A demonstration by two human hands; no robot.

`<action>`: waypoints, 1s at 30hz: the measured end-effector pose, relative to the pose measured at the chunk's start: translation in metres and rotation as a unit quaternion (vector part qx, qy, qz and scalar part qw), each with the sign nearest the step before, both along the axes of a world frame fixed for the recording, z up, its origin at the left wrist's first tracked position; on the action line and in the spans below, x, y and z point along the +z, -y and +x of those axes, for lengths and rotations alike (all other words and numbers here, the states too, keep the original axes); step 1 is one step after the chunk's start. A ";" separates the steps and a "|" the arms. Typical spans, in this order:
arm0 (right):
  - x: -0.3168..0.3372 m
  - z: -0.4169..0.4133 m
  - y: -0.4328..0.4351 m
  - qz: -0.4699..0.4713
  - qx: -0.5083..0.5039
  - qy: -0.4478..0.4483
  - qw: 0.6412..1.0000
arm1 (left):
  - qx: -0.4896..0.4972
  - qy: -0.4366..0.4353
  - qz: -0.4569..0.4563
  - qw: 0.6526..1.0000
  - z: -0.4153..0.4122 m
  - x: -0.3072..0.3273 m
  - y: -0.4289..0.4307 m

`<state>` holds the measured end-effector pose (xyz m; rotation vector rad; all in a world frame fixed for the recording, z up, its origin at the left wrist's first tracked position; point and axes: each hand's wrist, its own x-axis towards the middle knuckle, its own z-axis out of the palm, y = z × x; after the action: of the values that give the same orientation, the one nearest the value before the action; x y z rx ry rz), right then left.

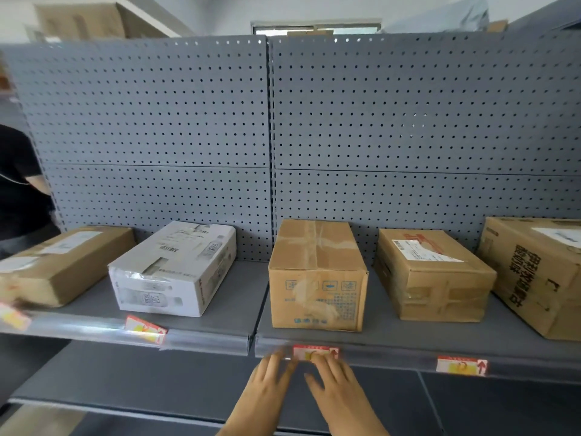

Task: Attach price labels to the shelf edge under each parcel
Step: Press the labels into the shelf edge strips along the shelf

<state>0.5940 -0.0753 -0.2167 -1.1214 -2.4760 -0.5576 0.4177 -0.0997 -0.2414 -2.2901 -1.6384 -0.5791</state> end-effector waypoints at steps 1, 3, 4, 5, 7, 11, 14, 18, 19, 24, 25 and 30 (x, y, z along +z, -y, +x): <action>-0.002 -0.006 0.003 -0.008 0.020 -0.006 1.000 | -0.003 -0.003 -0.007 1.000 -0.004 -0.001 0.005; -0.004 -0.019 0.006 -0.024 0.057 -0.022 0.998 | -0.008 -0.013 -0.018 1.000 -0.017 0.000 0.012; -0.002 -0.027 0.006 -0.036 0.071 -0.028 0.996 | -0.005 -0.017 -0.013 1.000 -0.025 0.003 0.014; 0.002 -0.036 0.006 -0.049 0.080 -0.033 0.995 | 0.003 -0.017 -0.003 1.000 -0.035 0.007 0.016; 0.011 -0.059 0.004 -0.070 0.080 -0.042 0.993 | 0.029 0.001 0.013 0.999 -0.061 0.018 0.020; 0.026 -0.124 0.002 -0.119 0.089 -0.146 0.978 | 0.085 0.061 0.042 0.994 -0.129 0.042 0.023; 0.034 -0.178 0.004 -0.150 0.075 -0.188 0.968 | 0.105 0.090 0.048 0.989 -0.191 0.060 0.026; 0.036 -0.244 0.009 -0.172 0.060 -0.222 0.958 | 0.132 0.123 0.017 0.983 -0.267 0.080 0.025; 0.036 -0.257 0.011 -0.185 0.058 -0.226 0.955 | 0.138 0.119 0.001 0.983 -0.282 0.081 0.023; 0.043 -0.303 0.014 -0.209 -0.004 -0.252 0.945 | 0.096 0.103 -0.047 0.989 -0.322 0.084 0.010; 0.044 -0.308 0.015 -0.209 -0.016 -0.253 0.944 | 0.082 0.100 -0.052 0.990 -0.322 0.084 0.008; 0.044 -0.320 0.017 -0.210 -0.064 -0.228 0.949 | 0.050 0.080 -0.078 0.993 -0.320 0.078 0.002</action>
<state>0.2740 -0.0923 -0.1724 -1.3880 -2.1665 0.2030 0.0974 -0.1017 -0.1630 -2.3041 -1.9238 -0.6463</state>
